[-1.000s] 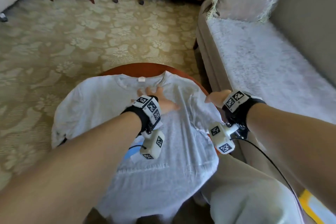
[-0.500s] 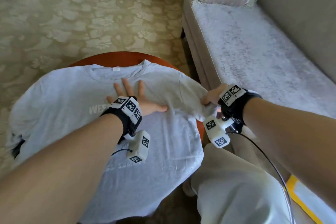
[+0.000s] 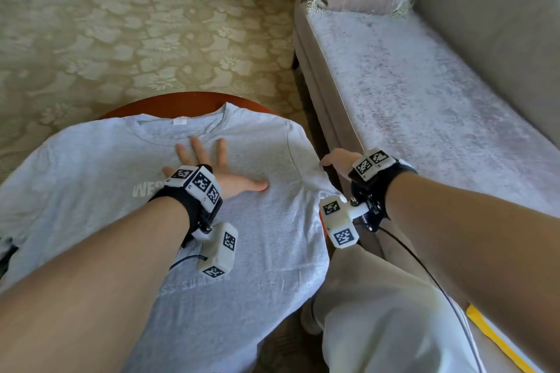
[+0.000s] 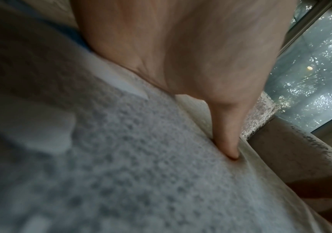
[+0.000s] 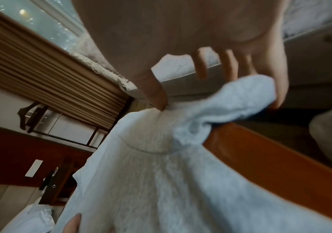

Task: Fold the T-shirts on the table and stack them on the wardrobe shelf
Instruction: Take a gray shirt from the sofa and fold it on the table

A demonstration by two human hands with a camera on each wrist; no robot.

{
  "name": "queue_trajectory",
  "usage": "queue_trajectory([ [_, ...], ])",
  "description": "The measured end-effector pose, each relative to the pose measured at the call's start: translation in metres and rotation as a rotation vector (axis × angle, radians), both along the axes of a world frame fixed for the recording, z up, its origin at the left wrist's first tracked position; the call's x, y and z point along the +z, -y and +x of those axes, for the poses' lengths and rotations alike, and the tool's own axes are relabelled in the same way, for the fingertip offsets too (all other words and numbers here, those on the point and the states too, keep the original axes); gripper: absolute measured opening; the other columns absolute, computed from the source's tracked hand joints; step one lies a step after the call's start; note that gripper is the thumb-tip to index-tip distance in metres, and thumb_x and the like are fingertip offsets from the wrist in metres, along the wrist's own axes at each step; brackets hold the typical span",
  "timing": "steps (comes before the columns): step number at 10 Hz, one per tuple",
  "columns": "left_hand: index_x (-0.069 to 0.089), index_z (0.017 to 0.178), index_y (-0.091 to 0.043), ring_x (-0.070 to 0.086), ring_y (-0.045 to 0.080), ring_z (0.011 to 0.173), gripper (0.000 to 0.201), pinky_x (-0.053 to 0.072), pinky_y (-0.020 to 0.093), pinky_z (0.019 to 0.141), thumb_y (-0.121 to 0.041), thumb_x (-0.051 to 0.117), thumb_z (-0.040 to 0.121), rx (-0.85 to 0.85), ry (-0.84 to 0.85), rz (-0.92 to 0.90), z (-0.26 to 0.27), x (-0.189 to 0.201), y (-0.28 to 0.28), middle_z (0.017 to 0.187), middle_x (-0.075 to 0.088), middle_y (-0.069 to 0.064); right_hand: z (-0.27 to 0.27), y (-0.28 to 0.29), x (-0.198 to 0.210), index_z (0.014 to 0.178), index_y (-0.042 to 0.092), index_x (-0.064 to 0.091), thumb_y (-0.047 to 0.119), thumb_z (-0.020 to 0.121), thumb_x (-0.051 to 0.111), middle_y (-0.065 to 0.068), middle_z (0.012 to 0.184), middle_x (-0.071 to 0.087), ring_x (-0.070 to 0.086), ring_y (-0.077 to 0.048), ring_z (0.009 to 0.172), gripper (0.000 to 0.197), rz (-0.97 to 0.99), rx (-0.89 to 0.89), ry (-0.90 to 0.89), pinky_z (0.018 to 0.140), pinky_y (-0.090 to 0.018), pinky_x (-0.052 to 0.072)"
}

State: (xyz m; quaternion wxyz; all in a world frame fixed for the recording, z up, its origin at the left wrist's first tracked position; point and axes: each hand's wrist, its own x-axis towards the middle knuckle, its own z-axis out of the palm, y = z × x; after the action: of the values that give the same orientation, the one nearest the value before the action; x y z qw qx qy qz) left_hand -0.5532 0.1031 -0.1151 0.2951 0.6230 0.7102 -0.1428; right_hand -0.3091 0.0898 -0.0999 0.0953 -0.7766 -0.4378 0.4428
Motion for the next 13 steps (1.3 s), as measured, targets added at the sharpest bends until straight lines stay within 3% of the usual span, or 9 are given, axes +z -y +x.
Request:
queue_trajectory([
  [1,-0.025,0.147,-0.039,-0.037,0.041,0.137,0.152,-0.001,0.069,0.111,-0.104,0.041,0.028,0.0,-0.004,0.011,0.0,-0.001,0.0,0.15,-0.043,0.009,0.0,0.0,-0.026,0.139,-0.002,0.044,0.02,0.101,0.043,-0.022,0.141,0.046,0.048,-0.008,0.079,0.044,-0.003,-0.105,-0.136,0.082,-0.023,0.054],
  [2,-0.025,0.147,-0.038,-0.036,0.041,0.138,0.153,-0.001,0.069,0.111,-0.104,0.041,0.026,0.003,-0.001,0.014,0.0,0.0,0.0,0.15,-0.043,0.01,0.0,0.01,-0.018,0.137,0.002,0.047,0.027,0.098,0.05,-0.014,0.134,0.054,0.054,-0.014,0.089,0.046,-0.019,-0.141,-0.18,0.094,-0.034,0.052],
  [3,-0.025,0.147,-0.038,-0.036,0.042,0.137,0.153,-0.001,0.07,0.11,-0.104,0.042,0.027,-0.002,0.007,0.008,-0.001,0.002,0.001,0.15,-0.043,0.01,0.023,-0.003,-0.033,0.131,0.017,0.051,0.03,0.087,0.065,0.001,0.11,0.058,0.058,-0.011,0.084,0.048,-0.016,-0.227,-0.219,0.068,-0.02,0.058],
  [5,-0.026,0.148,-0.037,-0.036,0.043,0.137,0.146,-0.004,0.072,0.11,-0.102,0.046,0.038,-0.024,0.012,-0.003,-0.002,0.007,0.005,0.149,-0.043,0.012,0.025,0.004,-0.012,0.133,0.023,0.046,0.023,0.092,0.061,0.0,0.142,0.041,0.053,-0.018,0.111,0.044,-0.081,-0.21,0.053,0.089,-0.027,0.047],
  [6,-0.025,0.148,-0.036,-0.035,0.042,0.138,0.146,-0.005,0.071,0.11,-0.103,0.044,0.038,-0.026,0.005,0.006,-0.001,0.008,0.004,0.15,-0.042,0.013,0.007,0.018,-0.002,0.128,0.014,0.052,0.028,0.095,0.056,-0.003,0.12,0.055,0.056,-0.028,0.114,0.036,-0.087,0.042,0.39,0.094,-0.033,0.048],
  [7,-0.024,0.149,-0.035,-0.034,0.042,0.139,0.146,-0.005,0.071,0.108,-0.102,0.045,0.039,-0.018,0.003,0.016,0.0,0.006,0.003,0.151,-0.041,0.013,-0.003,0.017,-0.001,0.12,0.005,0.057,0.019,0.092,0.059,-0.011,0.106,0.061,0.06,-0.03,0.105,0.032,-0.067,-0.002,0.397,0.055,-0.011,0.051],
  [9,-0.008,0.152,-0.042,-0.037,0.036,0.139,0.125,-0.012,0.066,0.112,-0.088,0.059,0.056,0.101,0.283,0.001,-0.016,0.007,-0.004,0.155,-0.035,0.005,-0.062,-0.012,0.021,0.131,0.011,0.051,0.035,0.08,0.059,-0.014,0.132,0.05,0.049,-0.035,0.12,0.056,0.078,0.079,0.413,0.097,-0.043,0.045],
  [11,0.049,0.141,-0.014,0.034,0.025,0.141,0.044,0.025,0.04,0.112,-0.022,0.052,0.097,0.462,0.995,0.027,-0.069,0.055,0.003,0.151,0.041,0.001,-0.185,-0.016,0.046,0.144,0.02,0.042,0.033,0.103,0.039,-0.013,0.153,0.031,0.028,-0.037,0.139,0.043,-0.004,0.797,0.576,0.113,-0.051,0.023],
  [13,0.061,0.109,-0.018,0.059,0.016,0.107,0.019,0.046,0.032,0.082,-0.018,0.06,0.09,0.794,1.175,0.26,-0.192,0.077,0.002,0.114,0.062,-0.001,-0.283,-0.021,0.041,0.139,0.013,0.047,0.029,0.103,0.039,-0.015,0.154,0.026,0.012,-0.034,0.144,0.041,0.076,0.945,0.511,0.116,-0.044,0.011],
])
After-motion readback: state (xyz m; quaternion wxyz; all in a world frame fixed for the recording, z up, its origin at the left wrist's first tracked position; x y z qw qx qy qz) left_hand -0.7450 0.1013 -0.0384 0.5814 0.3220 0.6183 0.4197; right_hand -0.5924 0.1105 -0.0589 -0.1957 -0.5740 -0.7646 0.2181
